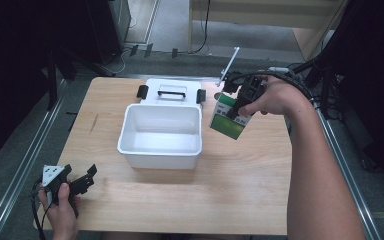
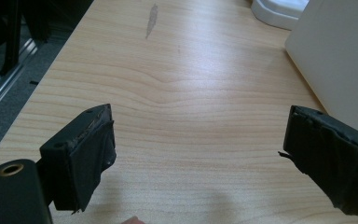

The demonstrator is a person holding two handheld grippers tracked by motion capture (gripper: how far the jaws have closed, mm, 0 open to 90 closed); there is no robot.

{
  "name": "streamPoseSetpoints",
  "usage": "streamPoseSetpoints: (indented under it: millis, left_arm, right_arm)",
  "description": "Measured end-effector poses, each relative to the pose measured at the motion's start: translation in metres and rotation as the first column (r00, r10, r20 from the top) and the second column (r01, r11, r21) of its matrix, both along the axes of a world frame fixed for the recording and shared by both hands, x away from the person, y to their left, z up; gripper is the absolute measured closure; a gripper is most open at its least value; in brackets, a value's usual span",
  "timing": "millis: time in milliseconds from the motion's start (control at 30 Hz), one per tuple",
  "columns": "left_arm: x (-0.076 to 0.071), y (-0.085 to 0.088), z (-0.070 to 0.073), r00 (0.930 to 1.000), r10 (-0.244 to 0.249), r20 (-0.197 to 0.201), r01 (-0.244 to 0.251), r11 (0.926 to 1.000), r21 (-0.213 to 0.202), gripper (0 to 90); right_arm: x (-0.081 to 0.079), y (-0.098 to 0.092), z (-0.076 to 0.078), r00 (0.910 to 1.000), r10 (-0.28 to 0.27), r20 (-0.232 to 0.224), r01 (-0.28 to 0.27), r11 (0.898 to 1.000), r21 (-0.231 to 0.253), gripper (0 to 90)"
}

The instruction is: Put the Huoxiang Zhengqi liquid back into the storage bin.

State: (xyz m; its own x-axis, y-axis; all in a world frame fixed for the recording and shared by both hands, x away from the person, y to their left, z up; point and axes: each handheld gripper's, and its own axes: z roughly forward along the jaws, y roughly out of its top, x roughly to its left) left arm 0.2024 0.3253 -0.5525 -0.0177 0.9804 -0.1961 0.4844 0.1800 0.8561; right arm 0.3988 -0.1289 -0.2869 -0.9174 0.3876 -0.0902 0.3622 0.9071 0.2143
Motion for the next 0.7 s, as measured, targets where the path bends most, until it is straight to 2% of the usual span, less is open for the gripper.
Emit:
streamPoseSetpoints:
  millis: [67,100,233,367,400,433,500,533,567,700]
  left_arm:
    - [0.0,0.0,0.0,1.0,-0.001,0.0,0.001,1.0,0.002,9.5]
    - [0.0,0.0,0.0,1.0,0.0,0.0,0.0,1.0,-0.001,9.5]
    - [0.0,0.0,0.0,1.0,-0.001,-0.002,0.001,1.0,-0.002,9.5]
    - [0.0,0.0,0.0,1.0,-0.001,-0.002,0.001,1.0,-0.002,9.5]
    - [0.0,0.0,0.0,1.0,-0.001,-0.002,0.001,1.0,-0.002,9.5]
    - [0.0,0.0,0.0,1.0,-0.001,-0.002,0.001,1.0,-0.002,9.5]
    - [0.0,0.0,0.0,1.0,-0.001,-0.001,0.001,1.0,-0.004,9.5]
    - [0.0,0.0,0.0,1.0,-0.001,-0.001,0.001,1.0,-0.004,9.5]
    - [0.0,0.0,0.0,1.0,-0.002,-0.002,0.002,1.0,-0.003,9.6]
    - [0.0,0.001,0.0,1.0,-0.003,-0.001,0.003,1.0,-0.006,9.5]
  right_arm:
    - [0.0,0.002,0.002,1.0,0.003,0.003,-0.003,1.0,-0.002,65.0]
    - [0.0,0.007,0.008,0.9998,0.016,0.013,-0.016,1.0,-0.005,65.0]
    - [-0.001,0.018,0.017,0.9988,0.042,0.025,-0.042,0.999,0.014,64.9]
    - [-0.002,0.025,0.018,0.9966,0.075,0.034,-0.076,0.997,0.016,64.9]
    - [-0.003,0.03,0.019,0.9939,0.103,0.038,-0.104,0.995,0.011,64.9]
    - [-0.003,0.03,0.019,0.9939,0.103,0.038,-0.104,0.995,0.011,64.9]
    - [-0.006,0.039,0.021,0.9873,0.151,0.049,-0.152,0.988,0.006,64.9]
    - [-0.006,0.039,0.021,0.9873,0.151,0.049,-0.152,0.988,0.006,64.9]
    - [-0.009,0.045,0.023,0.9813,0.184,0.059,-0.184,0.983,-0.001,64.8]
    - [-0.01,0.057,0.025,0.9744,0.215,0.068,-0.215,0.977,0.001,64.8]
